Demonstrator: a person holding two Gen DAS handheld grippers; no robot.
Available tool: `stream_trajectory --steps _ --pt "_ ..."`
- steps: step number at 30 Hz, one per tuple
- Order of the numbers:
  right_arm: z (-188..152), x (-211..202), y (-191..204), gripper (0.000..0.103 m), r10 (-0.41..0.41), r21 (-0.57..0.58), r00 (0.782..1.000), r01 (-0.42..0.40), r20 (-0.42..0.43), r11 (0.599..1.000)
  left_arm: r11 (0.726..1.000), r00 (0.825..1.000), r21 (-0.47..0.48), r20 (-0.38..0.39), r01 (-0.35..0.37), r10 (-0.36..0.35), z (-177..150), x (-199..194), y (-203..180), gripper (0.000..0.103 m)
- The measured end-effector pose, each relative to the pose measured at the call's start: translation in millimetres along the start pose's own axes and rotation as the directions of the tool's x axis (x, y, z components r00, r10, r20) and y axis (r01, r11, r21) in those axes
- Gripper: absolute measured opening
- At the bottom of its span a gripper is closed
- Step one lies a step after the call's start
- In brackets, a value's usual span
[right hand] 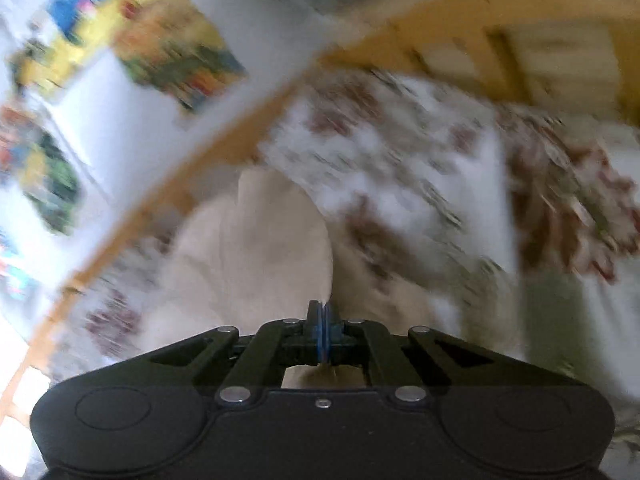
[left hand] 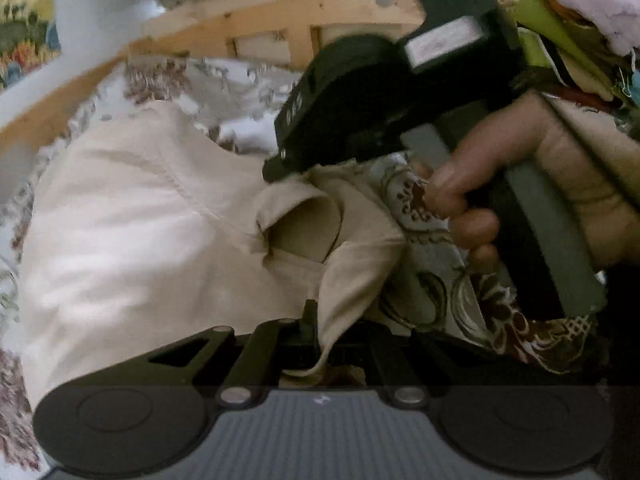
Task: Fold large clothes
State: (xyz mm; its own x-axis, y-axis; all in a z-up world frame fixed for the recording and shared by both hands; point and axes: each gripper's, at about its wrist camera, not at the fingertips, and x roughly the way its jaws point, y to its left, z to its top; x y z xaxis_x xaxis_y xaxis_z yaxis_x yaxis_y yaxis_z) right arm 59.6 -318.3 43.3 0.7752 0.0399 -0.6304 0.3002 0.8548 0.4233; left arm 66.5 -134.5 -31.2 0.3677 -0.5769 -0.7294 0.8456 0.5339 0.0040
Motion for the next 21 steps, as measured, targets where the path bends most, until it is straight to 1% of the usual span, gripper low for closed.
stream_trajectory --steps 2,3,4,6,9,11,12,13,15,16,17,18,19,20,21 --pt "-2.2 10.7 2.1 0.000 -0.030 -0.028 0.999 0.029 -0.031 0.999 0.999 1.000 -0.026 0.015 0.024 -0.024 -1.5 -5.7 6.2 0.016" --pt "-2.3 13.2 5.5 0.000 -0.038 -0.052 0.999 0.036 -0.032 0.998 0.999 0.999 -0.032 0.022 0.043 -0.043 -1.9 -10.5 10.3 0.032" --pt "-2.4 14.6 8.6 0.000 -0.044 -0.070 0.999 0.042 -0.030 0.997 0.998 0.998 -0.040 0.034 0.047 -0.045 -2.8 -15.4 13.3 0.054" --pt "-2.8 15.7 10.5 0.000 -0.052 -0.084 0.998 0.049 -0.028 0.995 0.998 0.998 -0.069 0.068 0.007 -0.002 -4.2 -29.1 19.9 0.070" --pt "-1.9 13.0 14.0 0.000 -0.055 -0.078 0.998 0.053 -0.017 0.996 0.991 0.995 -0.132 0.100 -0.013 0.027 -10.1 -50.3 32.3 0.075" --pt "-3.1 9.2 13.4 0.000 -0.070 -0.094 0.998 0.069 -0.005 0.993 0.983 0.990 -0.185 0.135 -0.020 0.046 -13.5 -66.5 39.8 0.077" --pt "-3.5 8.6 14.9 0.000 -0.084 -0.108 0.996 0.084 0.002 0.991 0.974 0.985 -0.223 0.155 -0.042 0.078 -15.0 -76.8 43.4 0.085" --pt "-5.4 6.7 16.0 0.000 -0.101 -0.126 0.995 0.102 0.009 0.987 0.962 0.977 -0.267 0.179 -0.063 0.114 -17.7 -85.3 49.6 0.092" --pt "-6.3 6.6 15.3 0.000 -0.177 -0.155 0.984 0.179 0.028 0.972 0.931 0.962 -0.358 0.222 -0.073 0.160 -22.8 -101.4 65.7 0.093" --pt "-6.0 7.0 11.7 0.000 -0.185 -0.141 0.982 0.187 0.026 0.972 0.915 0.957 -0.398 0.233 -0.068 0.173 -24.5 -106.2 75.2 0.096" --pt "-6.3 6.0 7.3 0.000 -0.168 -0.113 0.986 0.169 0.018 0.979 0.900 0.953 -0.429 0.236 -0.075 0.191 -25.7 -108.3 82.6 0.097" --pt "-6.3 5.9 5.7 0.000 -0.153 -0.094 0.988 0.154 0.016 0.984 0.883 0.948 -0.458 0.224 -0.103 0.227 -28.2 -108.8 90.7 0.098" --pt "-7.1 6.0 7.0 0.000 -0.154 -0.103 0.988 0.155 0.020 0.983 0.871 0.944 -0.470 0.200 -0.144 0.264 -29.3 -107.0 98.2 0.098" --pt "-8.2 7.2 10.2 0.000 -0.162 -0.126 0.987 0.163 0.021 0.979 0.851 0.934 -0.484 0.166 -0.203 0.317 -33.2 -105.7 104.8 0.098" --pt "-10.1 9.0 13.5 0.000 -0.173 -0.150 0.985 0.173 0.017 0.973 0.830 0.922 -0.502 0.143 -0.245 0.359 -39.1 -105.5 111.2 0.098"
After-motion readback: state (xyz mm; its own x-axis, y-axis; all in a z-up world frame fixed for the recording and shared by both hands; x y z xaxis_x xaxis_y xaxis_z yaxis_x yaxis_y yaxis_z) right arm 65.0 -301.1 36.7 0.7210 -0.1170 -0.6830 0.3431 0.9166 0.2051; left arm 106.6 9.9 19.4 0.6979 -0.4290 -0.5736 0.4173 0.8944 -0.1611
